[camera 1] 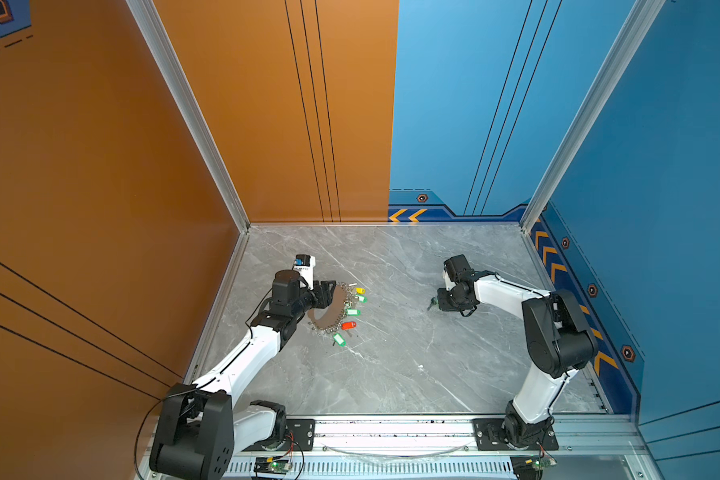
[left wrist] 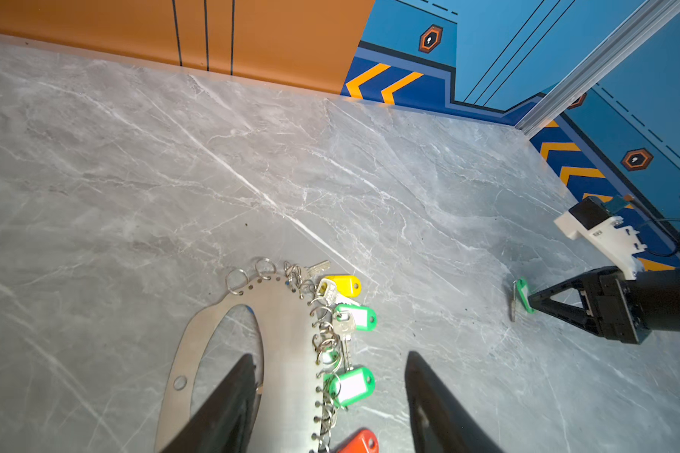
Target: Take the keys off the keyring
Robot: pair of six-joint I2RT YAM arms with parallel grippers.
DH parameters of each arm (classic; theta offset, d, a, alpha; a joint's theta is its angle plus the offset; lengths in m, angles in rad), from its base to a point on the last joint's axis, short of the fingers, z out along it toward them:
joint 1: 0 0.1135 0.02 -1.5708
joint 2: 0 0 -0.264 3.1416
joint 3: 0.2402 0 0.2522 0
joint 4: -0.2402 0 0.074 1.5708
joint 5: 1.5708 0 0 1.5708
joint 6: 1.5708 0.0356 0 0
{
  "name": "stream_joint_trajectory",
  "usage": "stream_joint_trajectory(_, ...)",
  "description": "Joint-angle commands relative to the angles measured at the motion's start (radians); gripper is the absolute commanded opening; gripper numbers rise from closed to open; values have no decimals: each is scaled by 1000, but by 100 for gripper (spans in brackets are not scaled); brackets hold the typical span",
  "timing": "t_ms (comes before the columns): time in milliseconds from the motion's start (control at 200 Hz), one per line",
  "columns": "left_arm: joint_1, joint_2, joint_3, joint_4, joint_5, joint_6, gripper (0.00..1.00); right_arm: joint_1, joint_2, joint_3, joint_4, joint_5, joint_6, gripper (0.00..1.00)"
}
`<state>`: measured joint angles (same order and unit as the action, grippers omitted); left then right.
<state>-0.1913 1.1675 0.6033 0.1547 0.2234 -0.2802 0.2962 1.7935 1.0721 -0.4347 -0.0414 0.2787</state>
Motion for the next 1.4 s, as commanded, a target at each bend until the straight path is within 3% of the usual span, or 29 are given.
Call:
stream_joint_trajectory(0, -2, -42, -58, 2, -28, -3, 62, -12, -58, -40, -34, 64, 11, 25)
stream_joint_trajectory(285, 46, -149, -156, 9, -80, -5, 63, 10, -206, -44, -45, 92, 0, 29)
stream_joint_trajectory(491, 67, -276, -244, 21, -202, -12, 73, 49, -411, -139, 36, 176, -44, 31)
stream_joint_trajectory(706, 92, -366, -295, 58, -298, 12, 82, 42, -702, -301, 166, 241, -89, 43)
stream_joint_trajectory(781, 97, -381, -304, 62, -374, 10, 93, 31, -774, -324, 174, 276, -86, 47)
stream_joint_trajectory(861, 109, -388, -317, 96, -443, 25, 98, 16, -827, -346, 184, 327, -68, 53)
stream_joint_trajectory(976, 127, -349, -355, 242, -517, 80, 98, 4, -865, -431, 280, 444, -38, 67)
stream_joint_trajectory(1076, 159, -262, -382, 373, -524, 122, 98, -12, -854, -478, 325, 491, -15, 70)
stream_joint_trajectory(1396, 202, -5, -367, 558, -491, 154, 98, -24, -886, -521, 376, 488, 39, 74)
